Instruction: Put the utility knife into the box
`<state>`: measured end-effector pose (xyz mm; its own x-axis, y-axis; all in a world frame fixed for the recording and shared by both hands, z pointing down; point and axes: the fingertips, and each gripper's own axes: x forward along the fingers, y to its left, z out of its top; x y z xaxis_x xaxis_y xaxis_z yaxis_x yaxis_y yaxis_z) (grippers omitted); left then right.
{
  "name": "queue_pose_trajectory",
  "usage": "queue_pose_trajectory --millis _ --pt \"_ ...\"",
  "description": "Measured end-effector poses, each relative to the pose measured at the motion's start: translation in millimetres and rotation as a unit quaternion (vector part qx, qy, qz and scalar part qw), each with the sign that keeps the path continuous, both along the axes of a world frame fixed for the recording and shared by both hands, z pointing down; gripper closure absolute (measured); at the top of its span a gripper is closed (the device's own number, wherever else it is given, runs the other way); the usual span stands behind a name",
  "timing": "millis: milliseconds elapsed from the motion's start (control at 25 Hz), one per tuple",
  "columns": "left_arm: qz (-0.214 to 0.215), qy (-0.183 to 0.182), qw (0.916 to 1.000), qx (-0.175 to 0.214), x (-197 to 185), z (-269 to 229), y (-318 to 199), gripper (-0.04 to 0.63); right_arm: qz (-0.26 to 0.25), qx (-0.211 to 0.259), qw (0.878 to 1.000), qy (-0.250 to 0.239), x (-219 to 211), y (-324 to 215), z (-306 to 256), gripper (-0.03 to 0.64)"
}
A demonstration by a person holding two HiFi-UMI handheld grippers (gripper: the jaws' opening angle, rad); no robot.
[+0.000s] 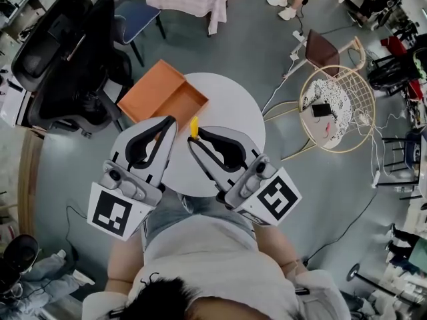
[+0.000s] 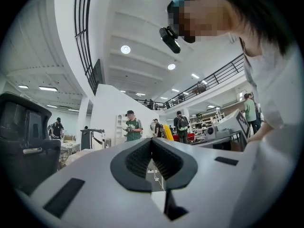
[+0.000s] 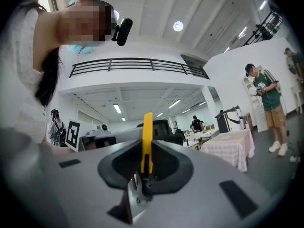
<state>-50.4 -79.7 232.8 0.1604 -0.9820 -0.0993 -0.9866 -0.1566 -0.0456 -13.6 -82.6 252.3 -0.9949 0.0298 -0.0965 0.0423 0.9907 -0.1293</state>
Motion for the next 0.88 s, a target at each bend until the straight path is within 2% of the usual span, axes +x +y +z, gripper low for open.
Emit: queue_pose_trajectory --millis 480,880 --pt "0.093 0.003 0.9956 -0.012 -7 7 -25 0.586 0.086 -0.008 0.996 0.011 -10 -16 5 0.549" --pt "0.18 0.015 0.9834 -0.02 -64 11 -45 0.586 0.184 -0.019 0.982 0.035 -62 -30 11 0.549"
